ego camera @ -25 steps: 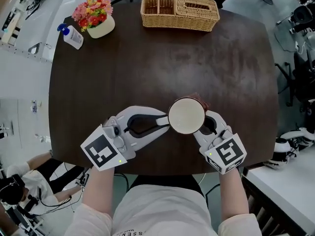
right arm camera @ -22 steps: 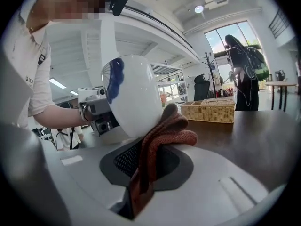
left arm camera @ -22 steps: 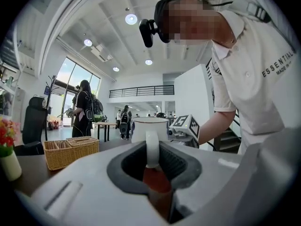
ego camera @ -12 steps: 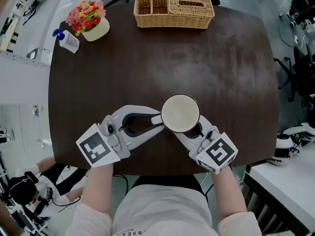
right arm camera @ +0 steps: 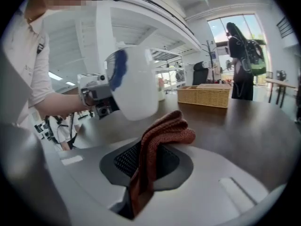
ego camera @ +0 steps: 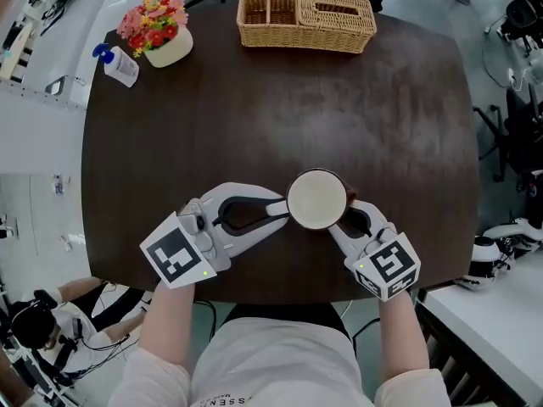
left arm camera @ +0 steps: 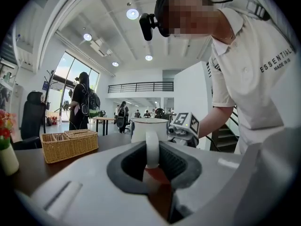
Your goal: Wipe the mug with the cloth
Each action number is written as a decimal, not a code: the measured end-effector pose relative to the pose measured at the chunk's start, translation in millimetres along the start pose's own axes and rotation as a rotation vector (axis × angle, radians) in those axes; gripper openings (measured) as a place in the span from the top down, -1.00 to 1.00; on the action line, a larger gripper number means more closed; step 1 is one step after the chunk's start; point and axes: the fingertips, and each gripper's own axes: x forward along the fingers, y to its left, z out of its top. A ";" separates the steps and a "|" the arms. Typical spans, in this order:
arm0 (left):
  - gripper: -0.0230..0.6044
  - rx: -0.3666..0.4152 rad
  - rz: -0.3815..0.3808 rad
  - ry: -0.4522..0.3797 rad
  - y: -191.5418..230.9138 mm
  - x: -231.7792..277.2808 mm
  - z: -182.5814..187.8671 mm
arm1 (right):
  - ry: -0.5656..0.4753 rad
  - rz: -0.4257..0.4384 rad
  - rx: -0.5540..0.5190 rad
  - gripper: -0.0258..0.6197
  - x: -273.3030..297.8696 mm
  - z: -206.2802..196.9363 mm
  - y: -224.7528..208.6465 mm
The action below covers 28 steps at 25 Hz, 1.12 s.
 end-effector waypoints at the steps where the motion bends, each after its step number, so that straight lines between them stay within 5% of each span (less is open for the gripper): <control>1: 0.71 0.003 0.000 0.007 -0.5 -0.7 -3.5 | 0.007 -0.054 0.033 0.66 -5.8 -2.3 -14.1; 5: 0.71 0.006 0.004 0.030 -0.6 -0.9 -21.4 | -0.052 -0.172 0.127 0.66 -26.1 7.2 -55.6; 10: 0.72 -0.049 0.030 0.033 -0.8 6.0 -53.5 | -0.057 -0.241 0.087 0.66 -35.4 19.3 -73.6; 19: 0.71 -0.061 0.024 0.121 -0.2 12.6 -105.3 | -0.096 -0.275 0.073 0.66 -14.8 22.3 -79.1; 28: 0.71 -0.093 0.032 0.088 5.4 9.9 -120.3 | -0.100 -0.271 0.053 0.66 -6.9 19.1 -74.4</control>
